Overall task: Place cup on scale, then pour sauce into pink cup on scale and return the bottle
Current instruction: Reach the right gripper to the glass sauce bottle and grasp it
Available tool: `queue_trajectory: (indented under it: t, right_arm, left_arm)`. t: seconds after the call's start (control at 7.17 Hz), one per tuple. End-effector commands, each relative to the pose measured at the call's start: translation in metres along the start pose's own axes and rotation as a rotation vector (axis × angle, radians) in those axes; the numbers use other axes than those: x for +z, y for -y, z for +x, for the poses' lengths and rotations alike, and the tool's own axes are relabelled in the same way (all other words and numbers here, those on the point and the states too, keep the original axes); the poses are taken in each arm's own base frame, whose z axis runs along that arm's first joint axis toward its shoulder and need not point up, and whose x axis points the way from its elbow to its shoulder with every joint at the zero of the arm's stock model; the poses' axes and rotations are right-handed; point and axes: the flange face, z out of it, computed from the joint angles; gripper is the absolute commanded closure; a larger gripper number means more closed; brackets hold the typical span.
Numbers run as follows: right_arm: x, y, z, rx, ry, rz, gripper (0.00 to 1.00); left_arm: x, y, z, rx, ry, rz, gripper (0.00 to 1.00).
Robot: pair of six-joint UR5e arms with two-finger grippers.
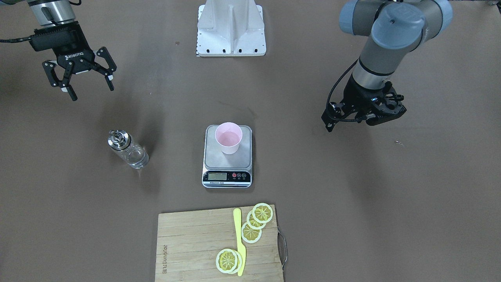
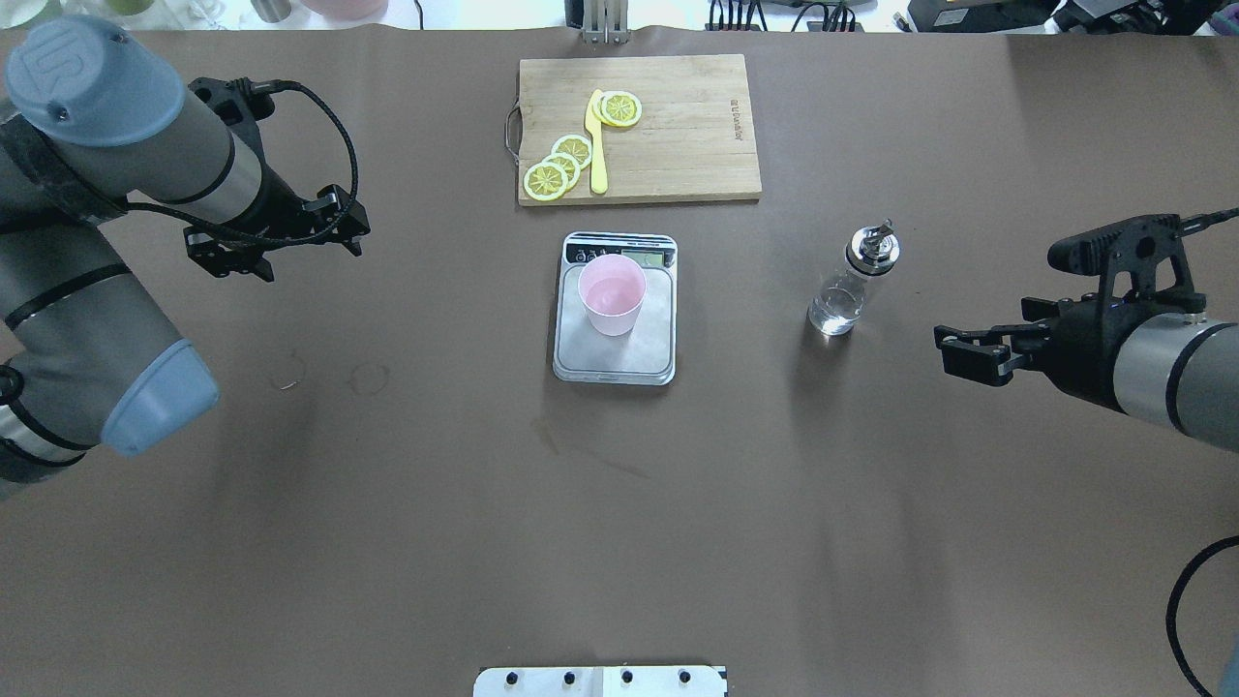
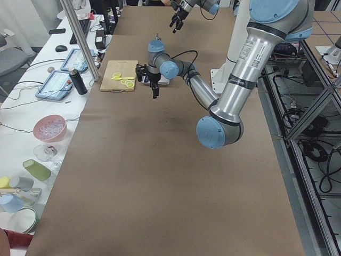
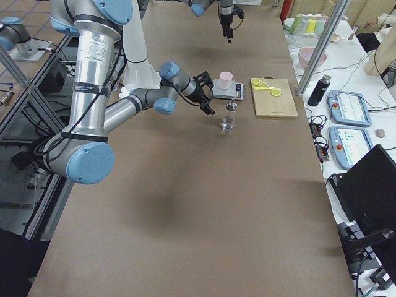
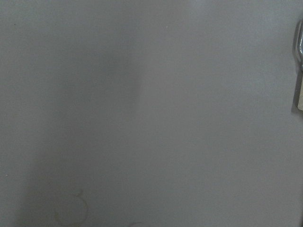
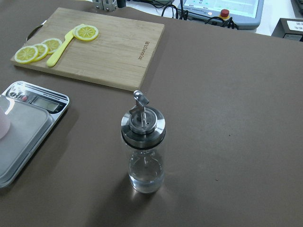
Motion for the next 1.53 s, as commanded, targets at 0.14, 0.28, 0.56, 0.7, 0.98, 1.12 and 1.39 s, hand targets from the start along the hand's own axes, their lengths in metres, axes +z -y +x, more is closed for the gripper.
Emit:
queue_trajectory:
  t: [0.14,0.28,0.56,0.7,0.98,1.12,1.39]
  right_arm:
    - [0.029,-0.021,-0.013,-0.027,-0.012,0.103,0.07]
    - [0.051,-0.026,-0.022,-0.017,0.020,0.146,0.07]
    - [0.074,-0.032,-0.022,-0.029,0.016,0.209,0.07]
    - [0.076,-0.031,-0.021,-0.102,-0.011,0.225,0.05]
    - [0.098,-0.031,-0.025,-0.102,-0.036,0.272,0.01]
    - [0.118,-0.039,-0.024,-0.087,-0.009,0.299,0.02]
    - [0.144,-0.055,-0.012,-0.071,0.030,0.348,0.01]
  left_arm:
    - [0.001,0.001,0.000,-0.001,0.003,0.001,0.02]
    - [0.005,0.002,-0.001,-0.003,0.009,0.001,0.02]
    - [0.005,0.003,-0.001,-0.002,0.010,0.001,0.02]
    - [0.007,0.002,-0.001,0.000,0.013,0.000,0.02]
    - [0.012,0.005,-0.002,0.002,0.020,-0.002,0.02]
    - [0.013,0.005,-0.001,0.006,0.010,0.000,0.02]
    - [0.016,0.007,-0.001,0.006,0.014,-0.002,0.02]
